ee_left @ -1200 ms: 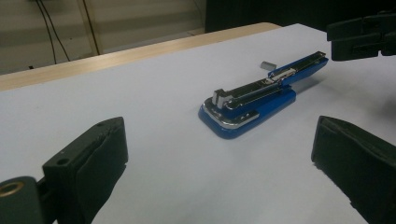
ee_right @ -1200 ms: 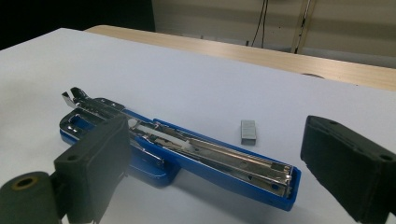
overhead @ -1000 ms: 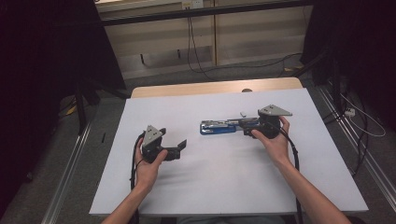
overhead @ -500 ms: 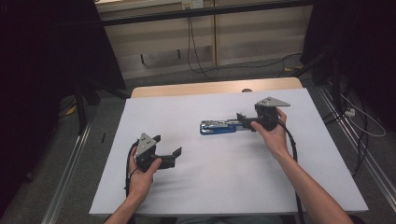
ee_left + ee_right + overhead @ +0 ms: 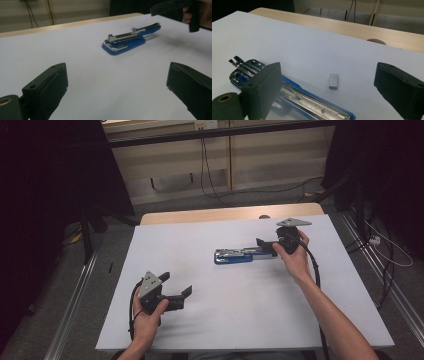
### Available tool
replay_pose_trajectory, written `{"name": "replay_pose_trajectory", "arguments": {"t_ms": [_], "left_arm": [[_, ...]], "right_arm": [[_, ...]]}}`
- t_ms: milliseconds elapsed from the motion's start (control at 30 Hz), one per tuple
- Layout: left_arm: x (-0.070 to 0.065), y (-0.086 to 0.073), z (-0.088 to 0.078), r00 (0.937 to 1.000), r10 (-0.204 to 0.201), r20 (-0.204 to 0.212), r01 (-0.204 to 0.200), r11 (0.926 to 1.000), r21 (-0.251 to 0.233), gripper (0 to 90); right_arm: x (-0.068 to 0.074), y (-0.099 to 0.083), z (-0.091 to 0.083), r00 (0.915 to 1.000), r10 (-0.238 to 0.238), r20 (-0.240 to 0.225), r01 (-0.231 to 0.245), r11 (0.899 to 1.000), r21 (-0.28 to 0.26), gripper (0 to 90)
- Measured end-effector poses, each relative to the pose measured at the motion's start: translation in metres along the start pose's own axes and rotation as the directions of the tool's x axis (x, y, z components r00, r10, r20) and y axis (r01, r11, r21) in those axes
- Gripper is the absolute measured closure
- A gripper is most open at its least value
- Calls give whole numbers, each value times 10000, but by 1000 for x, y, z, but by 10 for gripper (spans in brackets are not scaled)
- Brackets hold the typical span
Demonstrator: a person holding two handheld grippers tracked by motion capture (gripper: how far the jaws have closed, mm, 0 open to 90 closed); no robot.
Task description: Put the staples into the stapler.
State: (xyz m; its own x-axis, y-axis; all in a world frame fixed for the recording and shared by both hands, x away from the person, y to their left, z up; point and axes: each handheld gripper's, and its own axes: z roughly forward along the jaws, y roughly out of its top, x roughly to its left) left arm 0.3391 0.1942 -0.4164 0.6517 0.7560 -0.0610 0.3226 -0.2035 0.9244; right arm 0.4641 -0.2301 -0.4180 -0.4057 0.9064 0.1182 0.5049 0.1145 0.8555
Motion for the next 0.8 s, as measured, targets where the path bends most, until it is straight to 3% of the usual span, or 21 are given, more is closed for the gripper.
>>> {"name": "replay_pose_trajectory", "arguments": {"t_ms": [100,167,200,333,367,433,533,633,800], "left_arm": [[0,-1,2,9999,-151,-64,151,9999,33,37],[-1,-1,3,9999,79,-80,-78,9999,86,38],[-3,-1,4,9996,250,-109,-249,9996,113,37],[-8,1,6,9988,496,9,-496,9987,119,37],[-9,1,7,9979,641,-23,-641,9979,100,37],[-10,0,7,9984,565,48,-566,9983,111,37],[-11,0,8,9980,629,53,-630,9979,151,38],[-13,1,7,9982,598,27,-598,9981,164,37],[-15,1,6,9978,650,130,-652,9978,82,37]], "right_arm": [[-2,4,6,9999,-145,-38,146,9995,283,76],[-4,6,9,9994,-311,179,302,9984,474,83],[-6,10,15,9977,-555,392,519,9947,884,94],[-10,14,20,9989,-281,366,253,9968,757,112],[-10,14,21,9991,-267,341,237,9959,874,111],[-14,16,24,9995,-253,191,228,9925,1197,115],[-17,20,26,9991,-226,345,183,9926,1203,125],[-21,23,30,9996,-186,217,145,9843,1761,125],[-22,23,37,9992,-327,227,272,9776,2088,144]]}}
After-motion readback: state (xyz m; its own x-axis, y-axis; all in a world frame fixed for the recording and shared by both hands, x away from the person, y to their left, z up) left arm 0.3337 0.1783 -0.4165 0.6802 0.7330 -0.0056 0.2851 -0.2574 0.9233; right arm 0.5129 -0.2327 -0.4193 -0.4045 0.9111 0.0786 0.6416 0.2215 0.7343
